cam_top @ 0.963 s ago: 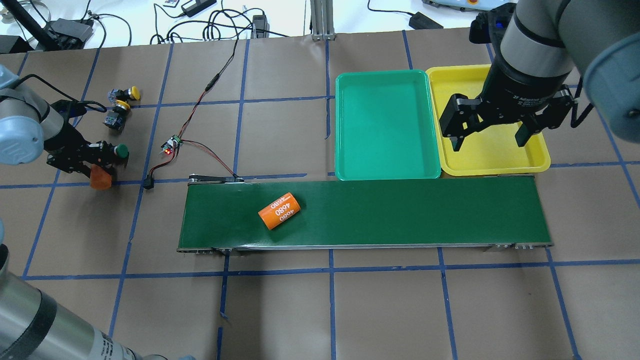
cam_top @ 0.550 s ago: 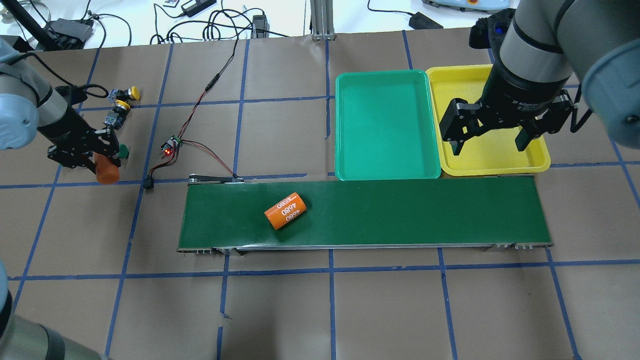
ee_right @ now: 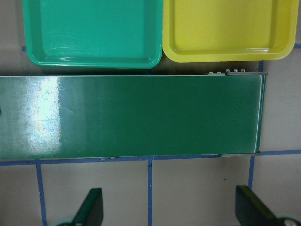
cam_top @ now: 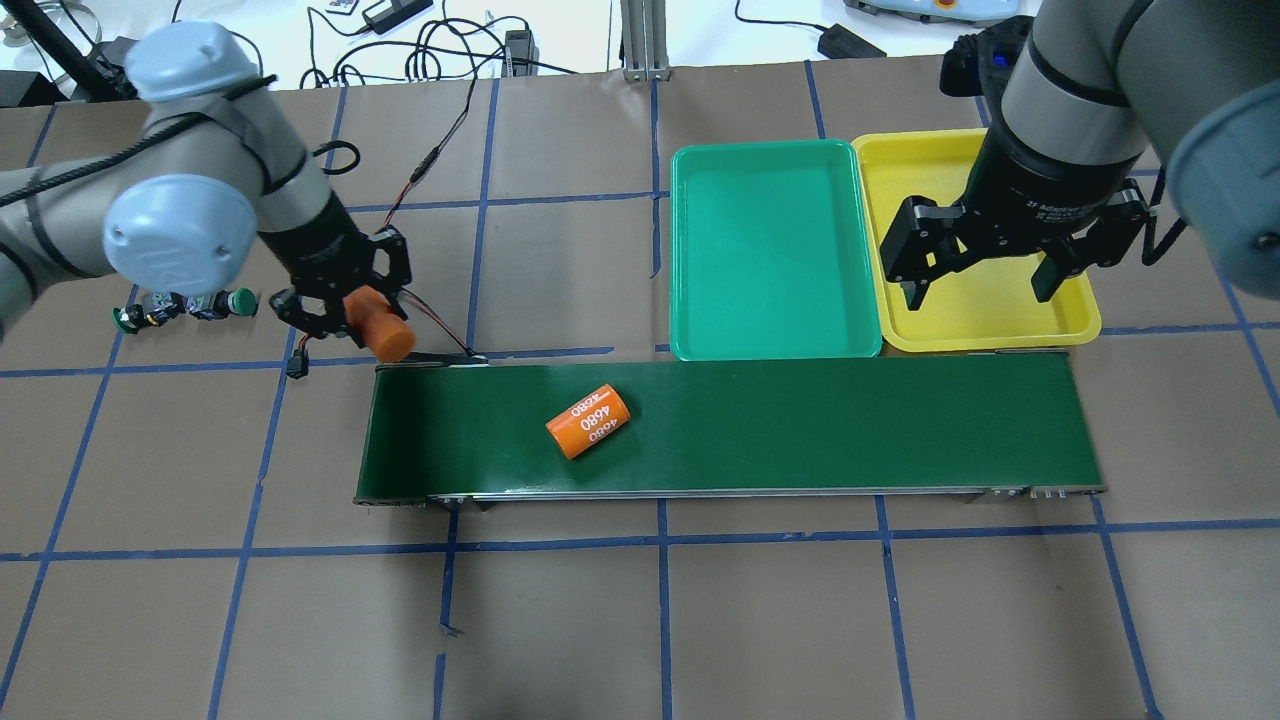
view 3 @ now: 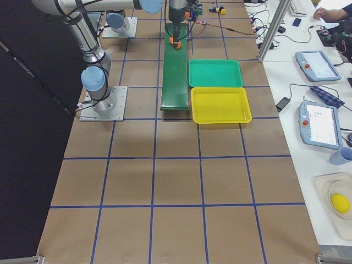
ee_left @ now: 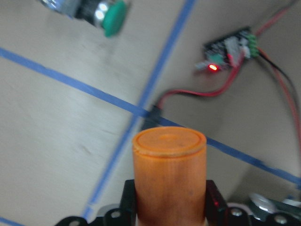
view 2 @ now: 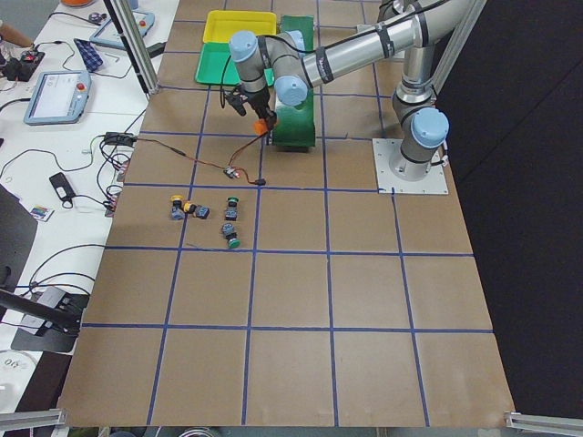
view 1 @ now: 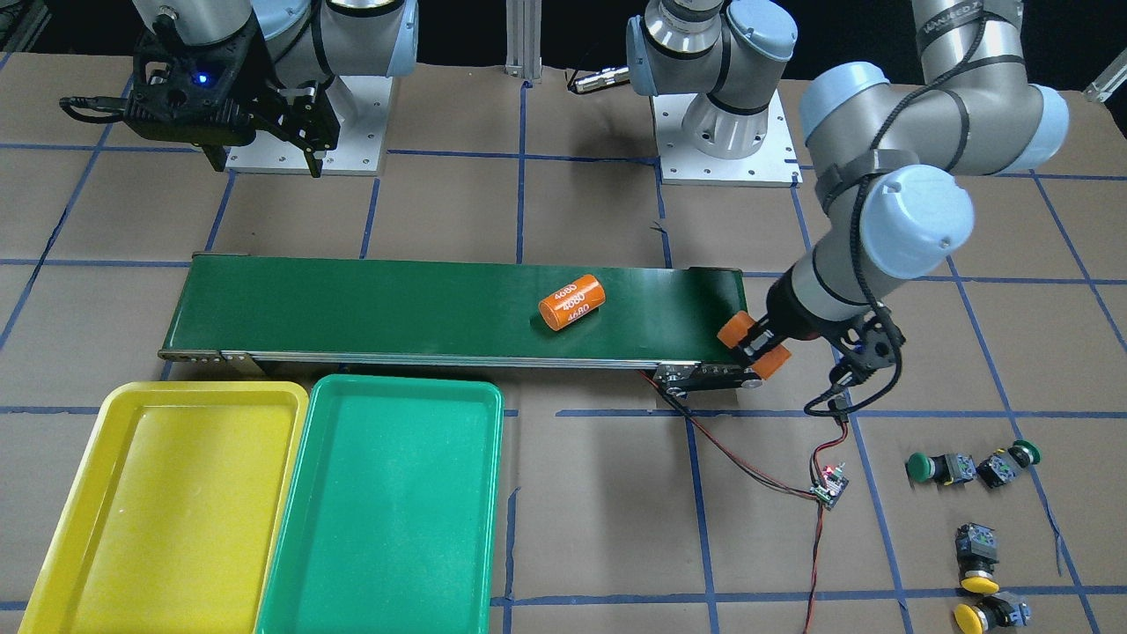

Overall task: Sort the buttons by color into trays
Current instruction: 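Place the second orange cylinder on the belt beside the first, release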

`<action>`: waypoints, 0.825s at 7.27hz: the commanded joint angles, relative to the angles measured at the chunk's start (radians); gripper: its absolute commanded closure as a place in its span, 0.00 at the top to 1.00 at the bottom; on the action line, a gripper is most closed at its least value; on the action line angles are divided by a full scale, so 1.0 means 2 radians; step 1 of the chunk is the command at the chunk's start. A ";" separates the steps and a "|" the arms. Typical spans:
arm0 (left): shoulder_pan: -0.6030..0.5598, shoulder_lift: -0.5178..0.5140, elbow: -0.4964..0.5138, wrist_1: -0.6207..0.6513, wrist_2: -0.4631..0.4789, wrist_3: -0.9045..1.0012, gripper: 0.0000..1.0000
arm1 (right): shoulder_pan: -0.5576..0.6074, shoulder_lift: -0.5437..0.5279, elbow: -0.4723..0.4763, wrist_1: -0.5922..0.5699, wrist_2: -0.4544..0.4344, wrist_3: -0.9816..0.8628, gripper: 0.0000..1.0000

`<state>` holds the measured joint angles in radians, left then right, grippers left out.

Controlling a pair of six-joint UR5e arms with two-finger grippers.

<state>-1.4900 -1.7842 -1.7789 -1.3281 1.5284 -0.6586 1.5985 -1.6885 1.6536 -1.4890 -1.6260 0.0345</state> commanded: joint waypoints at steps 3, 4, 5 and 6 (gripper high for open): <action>-0.030 0.032 -0.068 0.005 -0.003 -0.101 0.13 | 0.000 0.000 0.000 0.000 0.000 0.000 1.00; -0.030 0.026 -0.073 0.006 -0.003 -0.099 0.62 | 0.000 0.000 0.000 0.000 0.000 0.000 1.00; -0.030 0.016 -0.076 0.008 -0.003 -0.102 0.96 | 0.000 0.000 0.000 -0.001 0.000 0.000 1.00; -0.030 0.025 -0.072 0.009 -0.003 -0.093 1.00 | 0.000 0.000 0.000 -0.002 0.000 0.000 1.00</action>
<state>-1.5508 -1.7410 -1.9251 -1.3126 1.5229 -0.8559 1.5984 -1.6889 1.6536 -1.4909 -1.6261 0.0342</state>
